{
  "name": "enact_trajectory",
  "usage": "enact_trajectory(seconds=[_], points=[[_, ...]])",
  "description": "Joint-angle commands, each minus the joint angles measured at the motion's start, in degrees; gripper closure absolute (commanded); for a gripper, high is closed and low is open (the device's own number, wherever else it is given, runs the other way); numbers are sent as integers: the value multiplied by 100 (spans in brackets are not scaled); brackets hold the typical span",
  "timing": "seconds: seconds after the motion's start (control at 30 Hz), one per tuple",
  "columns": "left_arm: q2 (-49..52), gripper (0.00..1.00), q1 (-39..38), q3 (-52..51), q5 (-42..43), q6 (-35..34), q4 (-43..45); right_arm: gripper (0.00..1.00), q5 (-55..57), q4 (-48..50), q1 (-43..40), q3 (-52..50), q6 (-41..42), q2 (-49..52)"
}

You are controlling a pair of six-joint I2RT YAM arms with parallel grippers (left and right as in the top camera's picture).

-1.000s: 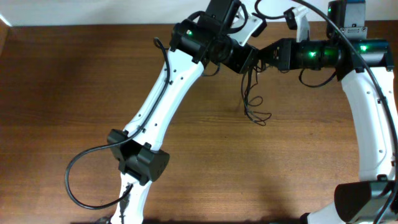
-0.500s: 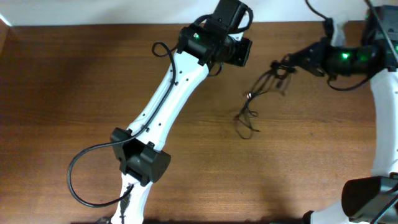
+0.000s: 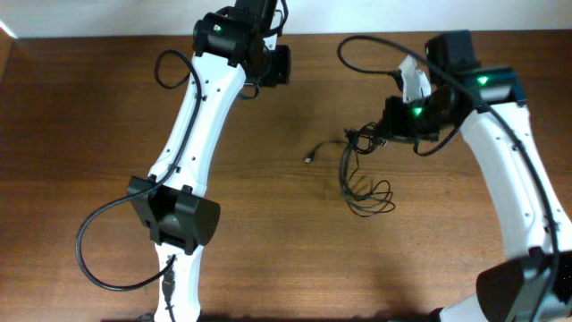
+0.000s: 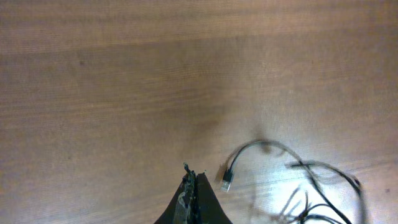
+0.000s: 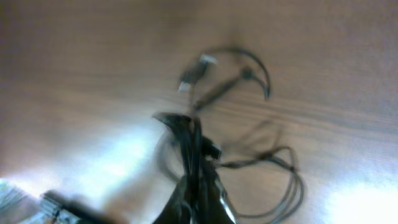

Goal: Untangle cables

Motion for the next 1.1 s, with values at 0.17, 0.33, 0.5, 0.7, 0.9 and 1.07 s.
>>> enact_trajectory(seconds=[0.17,0.33,0.5,0.7,0.9,1.07], points=[[4,100,-680,-17,1043,887,-118,96,-153,1469,-678,-1596,352,719],[4,100,-1137,-459,2000,1377,254,96,-623,1628,-675,-1596,350,723],[4,92,-1331,-1731,2046,1379,1126,96,-730,1602,-675,-1596,326,723],[4,60,-1394,-2660,2044,1915,2033,96,-730,1582,-675,-1596,326,723],[4,64,-1392,-2664,2013,3526,2033,96,-728,1585,-675,-1596,306,723],[-378,59,-901,-2328,1993,3211,2033,96,-750,1587,-686,-1596,299,723]])
